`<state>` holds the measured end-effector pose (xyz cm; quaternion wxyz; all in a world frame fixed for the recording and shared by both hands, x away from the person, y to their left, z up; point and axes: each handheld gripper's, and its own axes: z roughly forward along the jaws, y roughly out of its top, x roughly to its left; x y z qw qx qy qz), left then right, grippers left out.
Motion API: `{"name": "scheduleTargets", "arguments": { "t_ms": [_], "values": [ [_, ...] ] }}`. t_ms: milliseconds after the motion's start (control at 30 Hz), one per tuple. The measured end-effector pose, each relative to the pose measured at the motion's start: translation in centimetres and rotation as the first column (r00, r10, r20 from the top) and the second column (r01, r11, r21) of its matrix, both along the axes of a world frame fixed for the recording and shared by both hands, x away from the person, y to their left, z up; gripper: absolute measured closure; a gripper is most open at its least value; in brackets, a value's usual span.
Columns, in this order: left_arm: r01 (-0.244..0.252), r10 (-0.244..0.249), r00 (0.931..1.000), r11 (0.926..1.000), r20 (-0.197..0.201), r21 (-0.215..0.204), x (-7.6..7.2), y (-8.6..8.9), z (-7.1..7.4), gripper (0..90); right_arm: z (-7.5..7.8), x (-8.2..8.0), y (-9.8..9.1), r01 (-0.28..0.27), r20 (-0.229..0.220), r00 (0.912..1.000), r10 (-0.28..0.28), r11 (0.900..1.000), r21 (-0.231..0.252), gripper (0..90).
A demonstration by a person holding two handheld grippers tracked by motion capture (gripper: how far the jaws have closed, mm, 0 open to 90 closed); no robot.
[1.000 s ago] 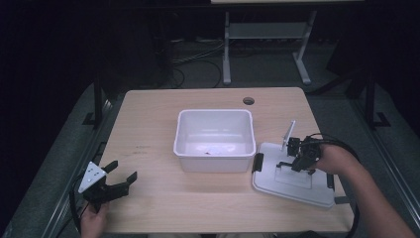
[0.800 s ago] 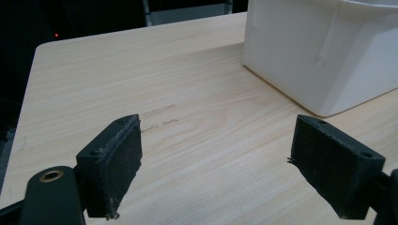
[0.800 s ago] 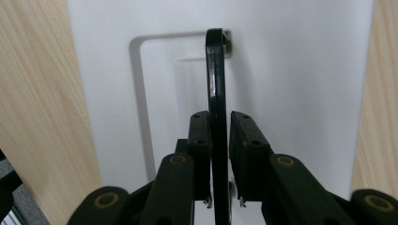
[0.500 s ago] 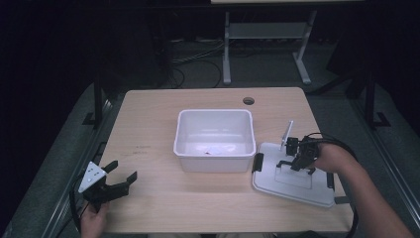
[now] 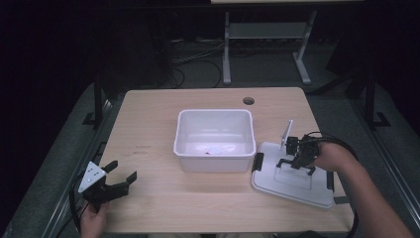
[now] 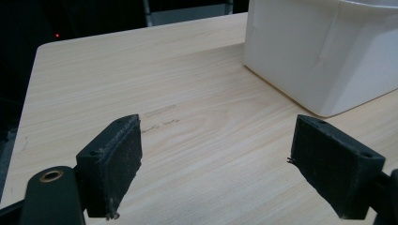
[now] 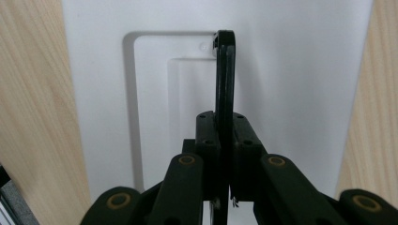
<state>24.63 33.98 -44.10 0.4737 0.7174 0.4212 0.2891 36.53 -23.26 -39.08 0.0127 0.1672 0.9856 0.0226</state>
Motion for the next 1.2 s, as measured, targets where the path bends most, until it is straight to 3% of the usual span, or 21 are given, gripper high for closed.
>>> {"name": "scheduleTargets", "arguments": {
  "t_ms": [567,1200],
  "values": [
    [0.001,-0.001,1.0000,1.0000,0.001,0.003,0.0,-0.1,0.0,16.3,1.4,-0.6,-0.8,-0.010,0.018,0.9998,0.009,0.9999,0.013,83.9],
    [0.003,-0.003,1.0000,0.9999,0.000,0.010,0.0,-0.1,0.0,16.3,5.4,-1.4,-1.4,-0.030,0.077,0.9966,0.029,0.9994,0.016,84.0]
  ]
}}
